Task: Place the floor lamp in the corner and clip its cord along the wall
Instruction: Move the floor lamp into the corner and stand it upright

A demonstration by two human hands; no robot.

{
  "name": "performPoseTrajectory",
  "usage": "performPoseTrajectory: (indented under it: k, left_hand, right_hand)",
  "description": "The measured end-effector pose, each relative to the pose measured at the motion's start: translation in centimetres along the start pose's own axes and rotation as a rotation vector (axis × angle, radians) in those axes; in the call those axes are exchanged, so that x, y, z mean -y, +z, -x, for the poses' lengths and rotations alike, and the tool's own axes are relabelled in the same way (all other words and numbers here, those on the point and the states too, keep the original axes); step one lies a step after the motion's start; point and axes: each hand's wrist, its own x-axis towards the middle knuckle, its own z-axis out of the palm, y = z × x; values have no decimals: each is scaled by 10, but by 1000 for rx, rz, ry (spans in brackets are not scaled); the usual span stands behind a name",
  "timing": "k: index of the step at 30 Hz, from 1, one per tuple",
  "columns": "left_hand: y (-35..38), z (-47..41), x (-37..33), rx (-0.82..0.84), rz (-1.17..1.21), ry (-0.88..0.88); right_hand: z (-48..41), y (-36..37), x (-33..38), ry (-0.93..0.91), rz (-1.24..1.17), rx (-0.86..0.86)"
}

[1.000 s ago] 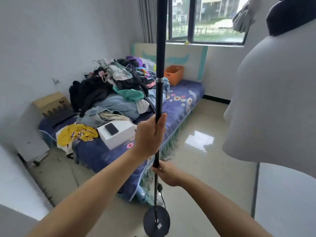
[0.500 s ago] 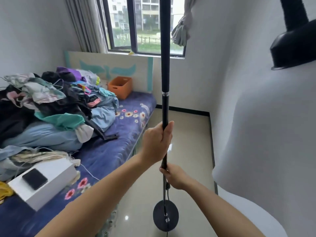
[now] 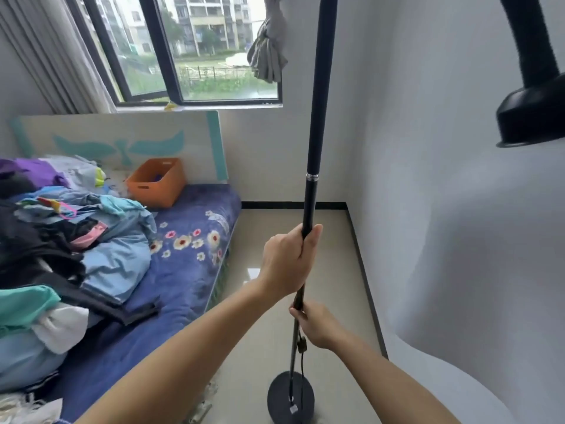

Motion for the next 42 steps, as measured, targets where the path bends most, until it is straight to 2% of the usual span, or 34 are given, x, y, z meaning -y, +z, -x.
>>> performPoseTrajectory:
  k: [5,11,17,23,28,34,42]
  left_hand:
    - [40,-112,46,76,-39,-36]
    - [45,-231,104,24,-70,-60]
    - [50,-332,196,17,-62,-31]
    - [57,-435,298,57,15,-11]
    - [75,-527,347,124,59,63]
    - [142,-630,375,214,78,112]
    - [282,-775,407,334,-2,97]
  right_hand:
    - [-116,-47,-2,-11,-15,29]
    - [-241,-92,33,-48,22,52]
    - [-371,-117,64,-30,26,60]
    - [-503,-131,97,37,-9,-15]
    - [-594,-165,111,115,-71,-96]
    - [-686,-226,89,164,-143,-189]
    - [-828,-337,16,190,-202,-172]
